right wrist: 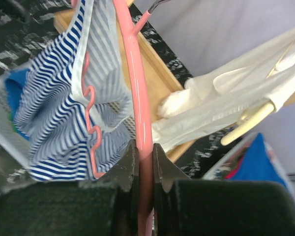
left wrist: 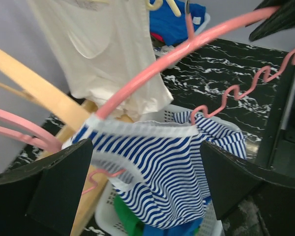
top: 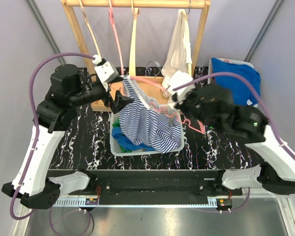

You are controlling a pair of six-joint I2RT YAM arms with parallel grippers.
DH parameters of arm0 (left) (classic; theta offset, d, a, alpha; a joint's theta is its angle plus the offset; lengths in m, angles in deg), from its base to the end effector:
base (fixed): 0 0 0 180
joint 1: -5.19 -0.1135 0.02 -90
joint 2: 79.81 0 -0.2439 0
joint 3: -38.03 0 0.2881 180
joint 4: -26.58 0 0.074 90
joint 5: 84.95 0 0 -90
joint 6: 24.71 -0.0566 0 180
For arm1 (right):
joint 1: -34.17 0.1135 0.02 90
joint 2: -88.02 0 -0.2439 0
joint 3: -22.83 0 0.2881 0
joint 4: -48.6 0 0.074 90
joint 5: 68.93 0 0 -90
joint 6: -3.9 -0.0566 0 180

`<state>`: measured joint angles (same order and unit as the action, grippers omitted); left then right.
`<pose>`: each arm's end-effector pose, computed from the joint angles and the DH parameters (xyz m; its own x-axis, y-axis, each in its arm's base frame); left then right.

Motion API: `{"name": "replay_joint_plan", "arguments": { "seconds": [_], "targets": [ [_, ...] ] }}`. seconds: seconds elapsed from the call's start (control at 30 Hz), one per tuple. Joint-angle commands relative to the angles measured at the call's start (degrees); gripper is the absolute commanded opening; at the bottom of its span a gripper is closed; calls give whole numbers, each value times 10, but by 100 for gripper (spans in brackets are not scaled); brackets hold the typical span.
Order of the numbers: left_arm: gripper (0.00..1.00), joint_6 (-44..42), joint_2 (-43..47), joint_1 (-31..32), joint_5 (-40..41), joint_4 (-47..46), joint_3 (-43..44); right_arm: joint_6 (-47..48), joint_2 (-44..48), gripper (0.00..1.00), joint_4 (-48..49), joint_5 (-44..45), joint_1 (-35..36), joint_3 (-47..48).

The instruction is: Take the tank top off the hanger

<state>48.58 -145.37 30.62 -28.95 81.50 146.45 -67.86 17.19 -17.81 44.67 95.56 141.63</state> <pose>0.2109 -0.1353 0.5062 0.0636 0.2337 -0.9702 0.8682 0.4664 0.1693 0.1407 0.2106 0.5181 0.0510 -0.5054 -0.8614 -0.6387 0.6465 -0.4172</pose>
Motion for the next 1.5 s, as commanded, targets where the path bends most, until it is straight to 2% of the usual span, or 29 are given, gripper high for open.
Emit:
{"name": "replay_joint_plan", "arguments": {
  "seconds": [0.0,0.07,0.2,0.37,0.53,0.57,0.7,0.77,0.87,1.1,1.47],
  "targets": [
    [99,62,17,-2,-29,-39,-29,124,4,0,134,201,79,-49],
    [99,59,23,-2,-7,-39,-31,158,20,0,174,234,102,-72],
    [99,39,32,-1,31,-26,-24,138,39,0,165,236,109,-67],
    [99,30,50,-5,54,-17,-38,71,36,0,56,225,110,-34],
    [99,54,75,-24,136,-26,-118,8,41,0,-39,222,115,-4],
    [99,66,76,-26,131,-26,-130,-1,48,0,-45,215,116,2],
    [99,131,78,-28,13,-49,-169,-37,65,0,-50,146,117,4],
    [99,161,74,-35,-7,-75,-190,-43,58,0,-63,137,117,1],
    [99,164,68,-38,-12,-95,-213,-51,52,0,-79,117,117,-5],
    [99,166,54,-35,-148,-120,-221,-54,64,0,-69,96,117,-32],
    [99,195,38,-30,-125,-143,-215,-43,42,0,-41,82,117,-39]
  ]
}}
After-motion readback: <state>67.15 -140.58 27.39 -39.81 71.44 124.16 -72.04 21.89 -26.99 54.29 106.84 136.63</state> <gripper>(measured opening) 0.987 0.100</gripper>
